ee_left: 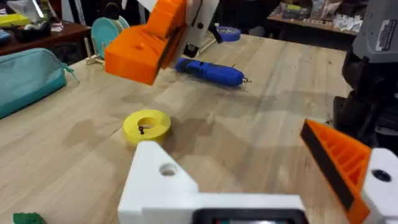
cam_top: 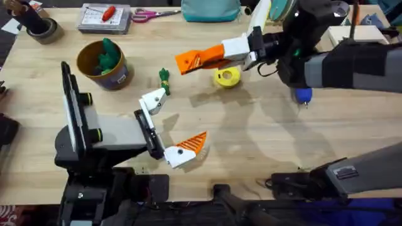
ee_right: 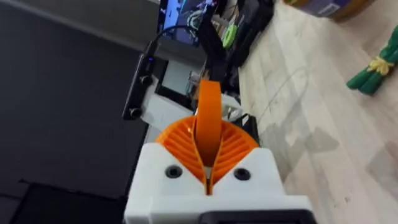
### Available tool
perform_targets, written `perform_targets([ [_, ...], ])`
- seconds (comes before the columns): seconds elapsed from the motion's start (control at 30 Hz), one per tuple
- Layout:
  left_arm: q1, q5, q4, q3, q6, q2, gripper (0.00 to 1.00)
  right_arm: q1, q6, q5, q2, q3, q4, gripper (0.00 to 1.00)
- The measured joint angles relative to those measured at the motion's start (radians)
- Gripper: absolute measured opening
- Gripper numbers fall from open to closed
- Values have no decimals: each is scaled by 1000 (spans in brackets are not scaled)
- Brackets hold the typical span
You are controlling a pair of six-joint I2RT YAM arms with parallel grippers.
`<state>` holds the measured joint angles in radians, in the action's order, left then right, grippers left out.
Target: Pick up the gripper from the table and insert it into the empty holder that is missing its gripper. Then pick up a screw, insert it into the mounting hole, and use the screwdriver to tighten it. Finally, clean up the table by picking up the vegetable and placing it into the bucket.
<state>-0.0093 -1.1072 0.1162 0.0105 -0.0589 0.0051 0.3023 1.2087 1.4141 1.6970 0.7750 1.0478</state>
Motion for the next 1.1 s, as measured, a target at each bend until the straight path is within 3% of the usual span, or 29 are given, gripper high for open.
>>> perform_targets([
  [0.37, 0, 0, 0, 0, 0, 0, 985, 57, -59, 27, 0, 0, -142, 9],
  [1.1, 0, 0, 0, 0, 0, 0, 985, 83, -87, 109, 66, 0, -142, 9],
])
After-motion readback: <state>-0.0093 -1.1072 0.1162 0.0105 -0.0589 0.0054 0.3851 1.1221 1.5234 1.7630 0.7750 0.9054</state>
